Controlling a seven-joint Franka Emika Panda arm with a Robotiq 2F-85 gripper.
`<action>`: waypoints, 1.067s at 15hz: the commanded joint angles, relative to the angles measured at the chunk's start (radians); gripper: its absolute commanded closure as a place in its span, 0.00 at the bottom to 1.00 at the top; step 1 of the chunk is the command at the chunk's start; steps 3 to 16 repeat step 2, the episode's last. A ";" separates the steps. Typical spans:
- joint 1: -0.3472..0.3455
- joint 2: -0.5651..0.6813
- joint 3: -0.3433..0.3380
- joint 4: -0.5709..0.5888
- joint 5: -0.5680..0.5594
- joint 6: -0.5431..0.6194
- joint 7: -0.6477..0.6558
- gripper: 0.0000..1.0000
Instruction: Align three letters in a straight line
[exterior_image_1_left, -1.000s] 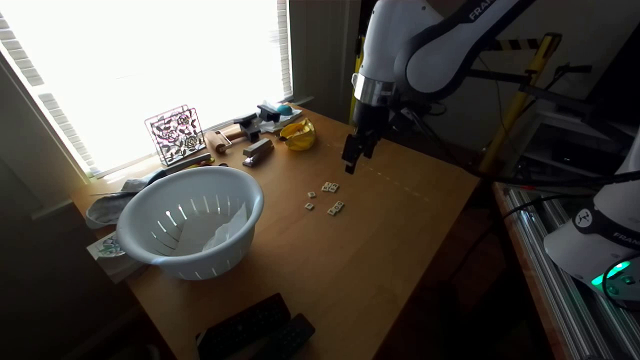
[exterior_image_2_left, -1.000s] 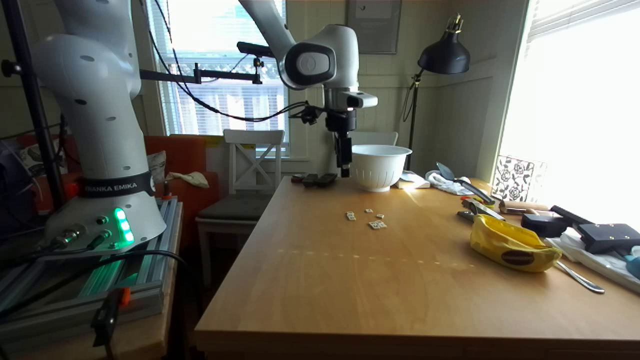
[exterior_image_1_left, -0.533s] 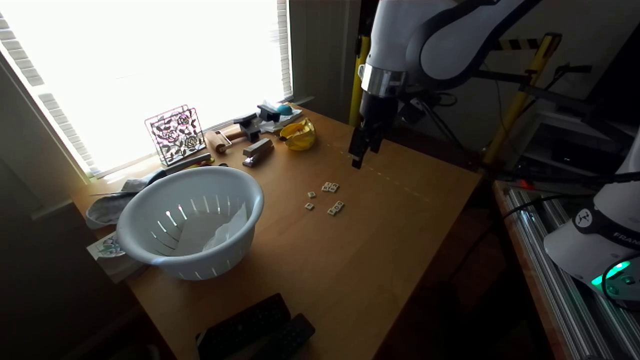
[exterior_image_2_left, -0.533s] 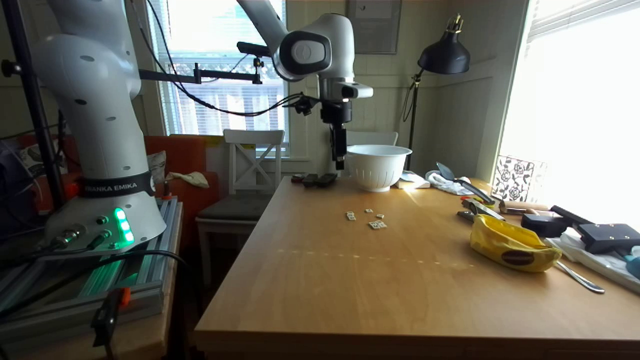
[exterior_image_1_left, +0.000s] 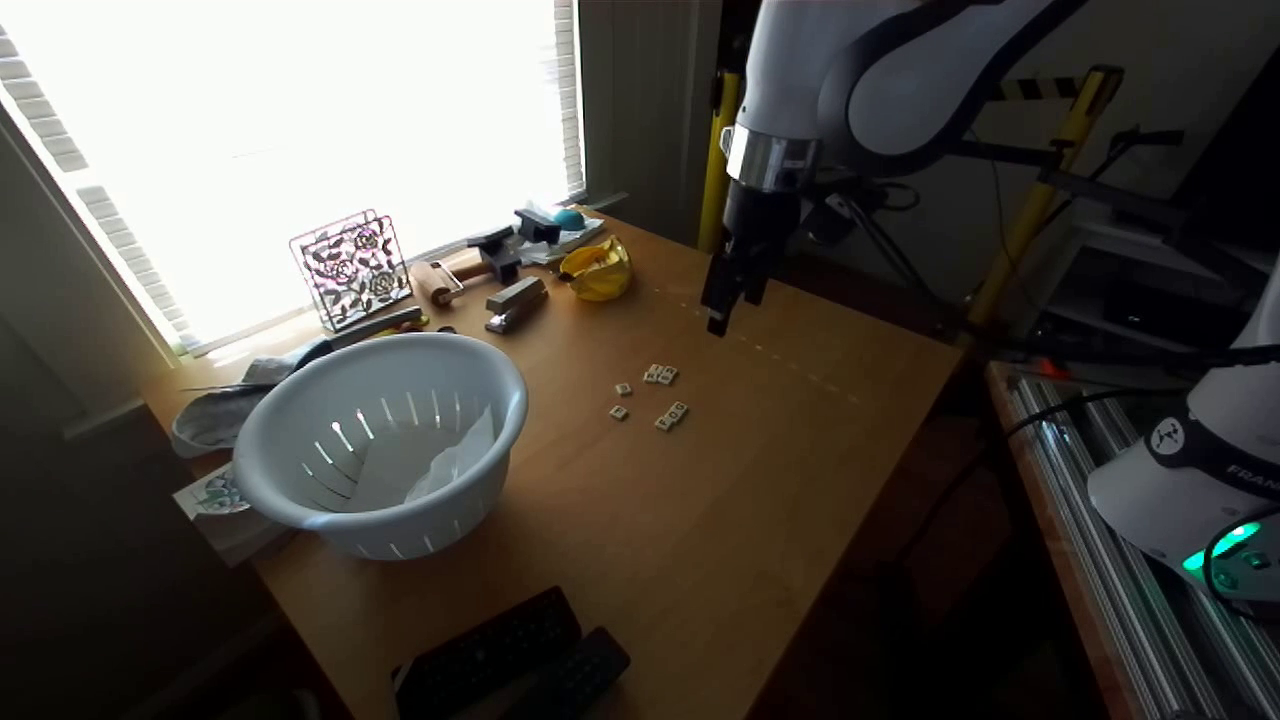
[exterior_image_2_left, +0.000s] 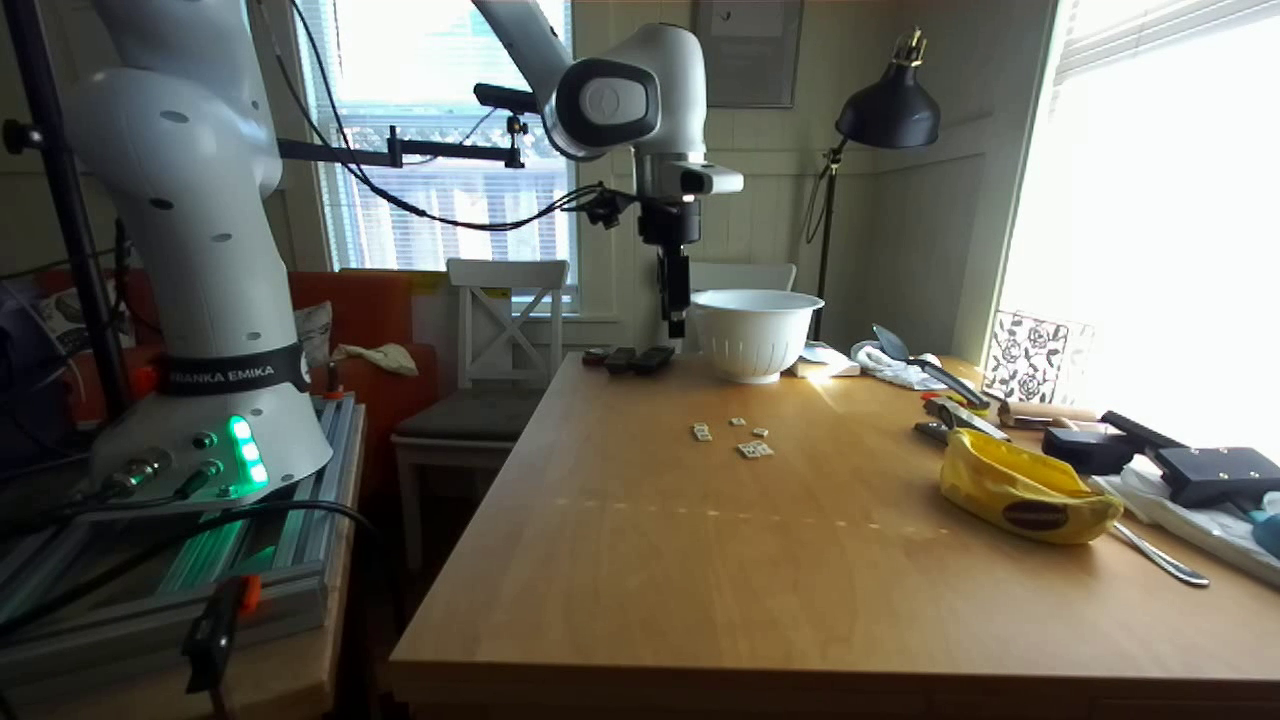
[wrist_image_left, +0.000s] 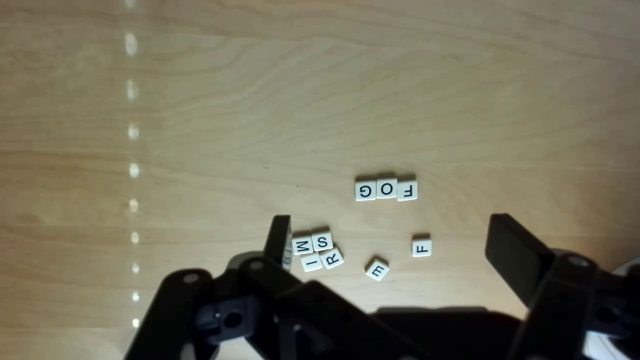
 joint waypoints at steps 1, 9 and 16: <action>-0.002 -0.001 0.002 0.001 0.000 -0.002 0.000 0.00; -0.002 -0.001 0.002 0.001 0.000 -0.002 0.000 0.00; -0.002 -0.001 0.002 0.001 0.000 -0.002 0.000 0.00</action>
